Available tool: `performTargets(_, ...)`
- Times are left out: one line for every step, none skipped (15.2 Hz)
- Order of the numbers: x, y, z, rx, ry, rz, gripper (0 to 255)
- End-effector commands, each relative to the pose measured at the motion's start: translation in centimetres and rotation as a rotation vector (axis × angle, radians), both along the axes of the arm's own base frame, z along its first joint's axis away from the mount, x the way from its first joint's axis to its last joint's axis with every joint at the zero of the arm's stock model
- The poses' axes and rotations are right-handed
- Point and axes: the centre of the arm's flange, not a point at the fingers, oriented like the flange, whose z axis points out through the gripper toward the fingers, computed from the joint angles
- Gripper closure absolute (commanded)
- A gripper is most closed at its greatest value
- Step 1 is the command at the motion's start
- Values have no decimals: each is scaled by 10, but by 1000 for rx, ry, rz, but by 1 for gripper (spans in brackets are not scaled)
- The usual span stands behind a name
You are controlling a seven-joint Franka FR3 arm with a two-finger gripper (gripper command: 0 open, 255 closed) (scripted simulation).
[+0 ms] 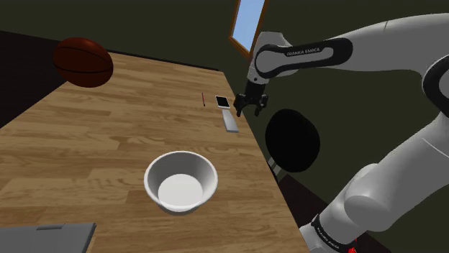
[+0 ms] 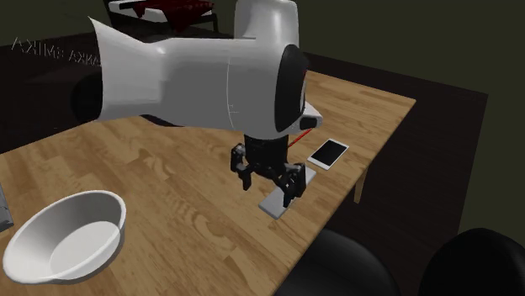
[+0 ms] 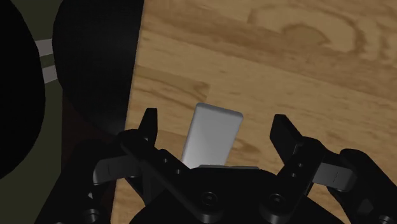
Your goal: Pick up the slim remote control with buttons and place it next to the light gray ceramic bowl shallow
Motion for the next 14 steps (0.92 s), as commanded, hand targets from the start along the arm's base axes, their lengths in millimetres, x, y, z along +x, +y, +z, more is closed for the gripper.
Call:
performTargets(21,-10,-15,1,-6,-32,0)
performTargets(31,-14,-21,1,-9,-47,0)
performTargets(42,-19,-27,2,-12,-62,0)
performTargets(52,-23,-34,3,-15,-78,0)
performTargets(62,-28,-40,3,-18,-93,0)
performTargets(72,-33,-47,4,-21,-108,0)
performTargets(82,-38,-53,4,-24,-124,0)
performTargets(92,-43,-59,5,-27,-139,0)
performTargets(102,-49,-66,5,-30,-154,0)
performTargets(112,-54,-72,6,-32,-170,0)
performTargets(121,-60,-78,7,-35,-185,0)
performTargets(129,-64,-83,7,-38,-197,0)
performTargets(129,-64,-88,7,-38,-197,0)
performTargets(129,-64,-93,7,-38,-197,0)
